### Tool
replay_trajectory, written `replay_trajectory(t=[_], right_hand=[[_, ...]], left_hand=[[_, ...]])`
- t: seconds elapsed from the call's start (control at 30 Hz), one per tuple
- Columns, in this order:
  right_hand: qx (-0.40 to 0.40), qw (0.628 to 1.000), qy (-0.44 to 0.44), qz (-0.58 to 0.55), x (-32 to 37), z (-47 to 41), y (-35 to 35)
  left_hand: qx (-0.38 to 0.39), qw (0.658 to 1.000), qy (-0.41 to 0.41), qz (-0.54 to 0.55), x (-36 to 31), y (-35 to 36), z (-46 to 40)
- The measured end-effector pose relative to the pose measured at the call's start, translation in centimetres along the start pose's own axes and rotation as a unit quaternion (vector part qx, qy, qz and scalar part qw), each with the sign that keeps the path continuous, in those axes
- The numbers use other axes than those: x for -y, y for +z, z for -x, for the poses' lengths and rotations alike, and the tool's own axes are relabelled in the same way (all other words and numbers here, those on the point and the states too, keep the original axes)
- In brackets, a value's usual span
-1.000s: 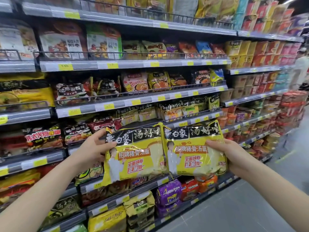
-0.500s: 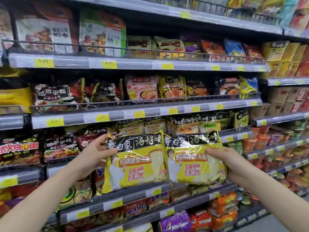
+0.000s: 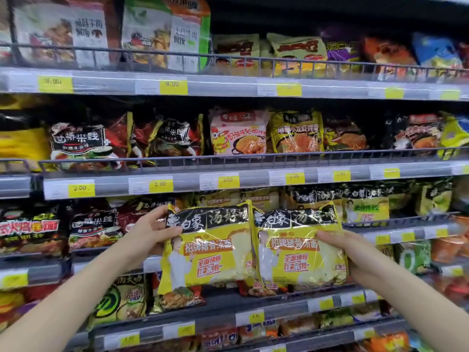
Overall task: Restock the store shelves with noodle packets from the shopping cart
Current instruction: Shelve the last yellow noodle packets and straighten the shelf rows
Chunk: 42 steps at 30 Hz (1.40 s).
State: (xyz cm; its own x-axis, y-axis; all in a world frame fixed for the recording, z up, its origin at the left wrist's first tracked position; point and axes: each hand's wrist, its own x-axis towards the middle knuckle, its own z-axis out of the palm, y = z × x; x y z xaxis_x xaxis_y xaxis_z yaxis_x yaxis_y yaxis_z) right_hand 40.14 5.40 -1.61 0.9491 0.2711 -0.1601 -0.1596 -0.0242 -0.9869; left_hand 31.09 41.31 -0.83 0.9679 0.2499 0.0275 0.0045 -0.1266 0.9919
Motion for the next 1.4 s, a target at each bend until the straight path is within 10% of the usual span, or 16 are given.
replay_trajectory(t=[1.1,1.4], right_hand=[[0.176,0.983,-0.040,0.042,-2.1,-31.3,13.9],[0.118,0.991,-0.047,0.050,-2.8,-31.0,16.0]], left_hand=[[-0.074,0.991,0.113,0.014,8.1,-9.9,-6.4],[-0.059,0.993,0.106,0.015,8.2,-10.3,-6.8]])
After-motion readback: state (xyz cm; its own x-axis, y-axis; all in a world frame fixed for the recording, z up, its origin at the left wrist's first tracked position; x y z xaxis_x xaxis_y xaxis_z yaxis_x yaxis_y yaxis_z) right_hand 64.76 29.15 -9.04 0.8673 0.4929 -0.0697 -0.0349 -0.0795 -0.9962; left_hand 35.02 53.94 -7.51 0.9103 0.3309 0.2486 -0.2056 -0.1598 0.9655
